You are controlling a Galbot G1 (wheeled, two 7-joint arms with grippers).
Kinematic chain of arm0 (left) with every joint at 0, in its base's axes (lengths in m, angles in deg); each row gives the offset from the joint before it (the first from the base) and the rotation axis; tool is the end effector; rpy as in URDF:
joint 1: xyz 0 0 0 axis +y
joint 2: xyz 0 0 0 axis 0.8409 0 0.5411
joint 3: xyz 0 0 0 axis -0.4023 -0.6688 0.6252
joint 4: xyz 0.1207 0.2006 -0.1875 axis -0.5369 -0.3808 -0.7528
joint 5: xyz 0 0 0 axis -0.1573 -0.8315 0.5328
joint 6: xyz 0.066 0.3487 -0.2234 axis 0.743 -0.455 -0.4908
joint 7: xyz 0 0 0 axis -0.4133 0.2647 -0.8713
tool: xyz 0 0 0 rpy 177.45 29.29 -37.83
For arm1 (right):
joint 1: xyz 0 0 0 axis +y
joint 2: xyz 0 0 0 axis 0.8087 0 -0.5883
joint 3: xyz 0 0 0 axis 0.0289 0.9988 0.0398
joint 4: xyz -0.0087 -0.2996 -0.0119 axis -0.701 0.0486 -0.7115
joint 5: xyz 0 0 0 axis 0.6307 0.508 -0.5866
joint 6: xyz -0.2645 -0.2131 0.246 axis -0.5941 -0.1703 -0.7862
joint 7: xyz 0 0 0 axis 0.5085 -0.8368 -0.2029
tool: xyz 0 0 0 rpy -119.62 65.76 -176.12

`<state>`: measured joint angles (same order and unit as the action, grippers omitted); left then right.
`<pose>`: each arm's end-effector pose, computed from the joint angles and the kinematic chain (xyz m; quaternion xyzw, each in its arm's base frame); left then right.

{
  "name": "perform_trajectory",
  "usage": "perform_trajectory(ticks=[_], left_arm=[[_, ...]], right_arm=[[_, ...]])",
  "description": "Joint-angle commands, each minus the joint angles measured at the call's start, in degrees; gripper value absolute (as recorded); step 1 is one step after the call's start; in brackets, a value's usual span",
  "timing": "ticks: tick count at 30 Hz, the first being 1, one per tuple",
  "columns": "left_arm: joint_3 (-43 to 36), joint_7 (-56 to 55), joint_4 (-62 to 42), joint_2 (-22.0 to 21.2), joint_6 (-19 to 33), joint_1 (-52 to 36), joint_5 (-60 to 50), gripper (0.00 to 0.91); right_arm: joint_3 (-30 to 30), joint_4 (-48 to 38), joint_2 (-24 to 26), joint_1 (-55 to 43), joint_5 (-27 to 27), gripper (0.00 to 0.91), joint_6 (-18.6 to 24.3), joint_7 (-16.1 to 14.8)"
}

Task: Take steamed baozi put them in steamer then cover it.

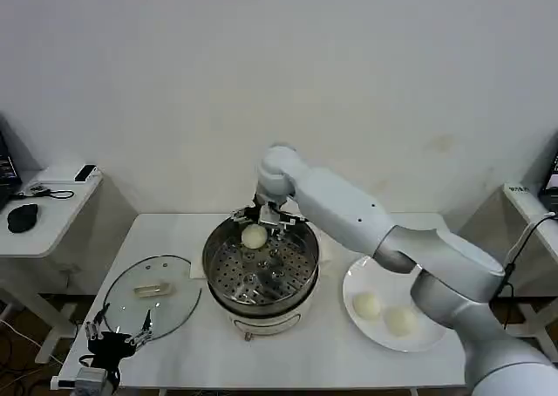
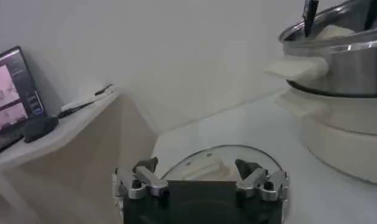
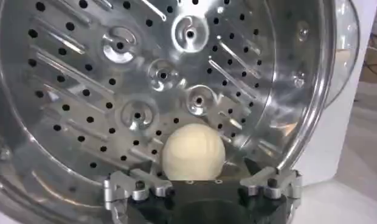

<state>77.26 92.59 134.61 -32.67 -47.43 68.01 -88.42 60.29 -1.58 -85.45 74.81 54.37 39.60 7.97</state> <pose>0.2384 0.1324 -0.2788 0.0368 -0.9690 -0.1881 0.1557 0.5682 0.2631 -0.0784 -0.6155 0.1264 -0.7728 0.0893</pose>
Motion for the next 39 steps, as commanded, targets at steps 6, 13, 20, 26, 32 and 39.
perform_trajectory(ticks=[6, 13, 20, 26, 32, 39], left_arm=[[-0.19, 0.58, 0.55, 0.08, -0.24, -0.21, -0.02, 0.907], [-0.30, 1.12, 2.12, 0.07, -0.52, -0.12, 0.21, 0.907], [-0.80, 1.06, 2.81, 0.89, -0.44, -0.06, 0.50, 0.907], [-1.49, 1.14, 3.32, 1.53, -0.45, -0.22, 0.78, 0.907], [-2.07, 1.22, 4.22, 2.08, -0.53, 0.03, 0.96, 0.907], [-2.16, 1.14, 5.01, 2.43, -0.56, 0.66, 1.13, 0.907]], right_arm=[[0.30, 18.48, 14.06, -6.62, -17.71, 0.907, -15.67, -1.98], [2.01, 22.96, 22.63, -11.14, -30.38, 0.907, -30.76, 0.52], [2.55, 26.37, 30.88, -11.88, -38.37, 0.907, -51.10, -1.59], [2.67, 28.40, 37.39, -11.55, -44.70, 0.907, -62.66, -5.75], [2.59, 29.63, 43.39, -8.88, -45.43, 0.907, -66.73, -7.40], [1.79, 29.75, 46.50, -2.55, -43.13, 0.907, -68.09, -7.09]])
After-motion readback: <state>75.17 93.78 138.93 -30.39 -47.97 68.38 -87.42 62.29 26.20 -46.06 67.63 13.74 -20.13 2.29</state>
